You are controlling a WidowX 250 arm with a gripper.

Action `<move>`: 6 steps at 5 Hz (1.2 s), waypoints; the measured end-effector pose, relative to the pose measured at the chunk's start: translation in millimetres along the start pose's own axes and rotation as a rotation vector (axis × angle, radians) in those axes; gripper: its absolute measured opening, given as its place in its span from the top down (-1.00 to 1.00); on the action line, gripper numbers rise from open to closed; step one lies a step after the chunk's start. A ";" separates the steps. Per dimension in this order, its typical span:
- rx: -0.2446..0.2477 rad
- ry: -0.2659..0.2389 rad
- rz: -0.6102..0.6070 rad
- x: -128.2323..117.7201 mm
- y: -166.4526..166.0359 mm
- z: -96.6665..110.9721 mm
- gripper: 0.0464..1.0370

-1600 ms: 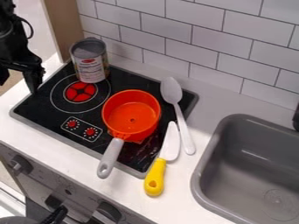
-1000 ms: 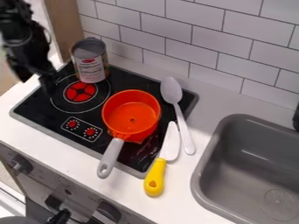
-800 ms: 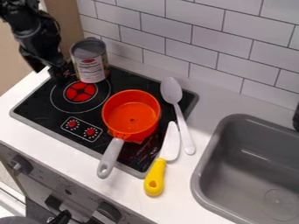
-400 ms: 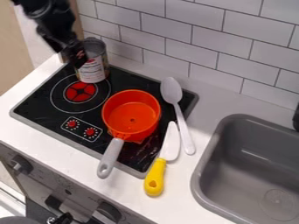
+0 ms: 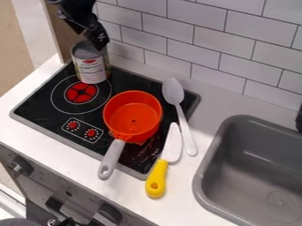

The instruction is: Moved the can on the lower left side of the burner

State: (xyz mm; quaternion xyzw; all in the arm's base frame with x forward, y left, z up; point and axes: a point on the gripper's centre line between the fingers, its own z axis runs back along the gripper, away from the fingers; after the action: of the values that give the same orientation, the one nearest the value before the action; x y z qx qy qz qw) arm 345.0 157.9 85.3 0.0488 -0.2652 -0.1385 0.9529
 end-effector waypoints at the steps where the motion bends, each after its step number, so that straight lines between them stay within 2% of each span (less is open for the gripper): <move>1: 0.007 -0.038 0.019 13.7 6.2 -9.6 -0.92; 2: 0.043 -0.060 0.037 24.5 11.9 -21.5 -0.92; 3: 0.077 -0.033 0.073 27.7 20.1 -31.0 -0.92; 4: 0.120 0.025 0.117 20.4 25.5 -46.2 -0.92; 5: 0.150 0.097 0.213 15.6 31.7 -56.0 -0.92; 6: 0.161 0.129 0.256 10.3 32.0 -55.7 -0.92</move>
State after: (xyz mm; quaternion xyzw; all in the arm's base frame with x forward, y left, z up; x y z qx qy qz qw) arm 390.0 186.6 48.2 0.0994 -0.2177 0.0092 0.9709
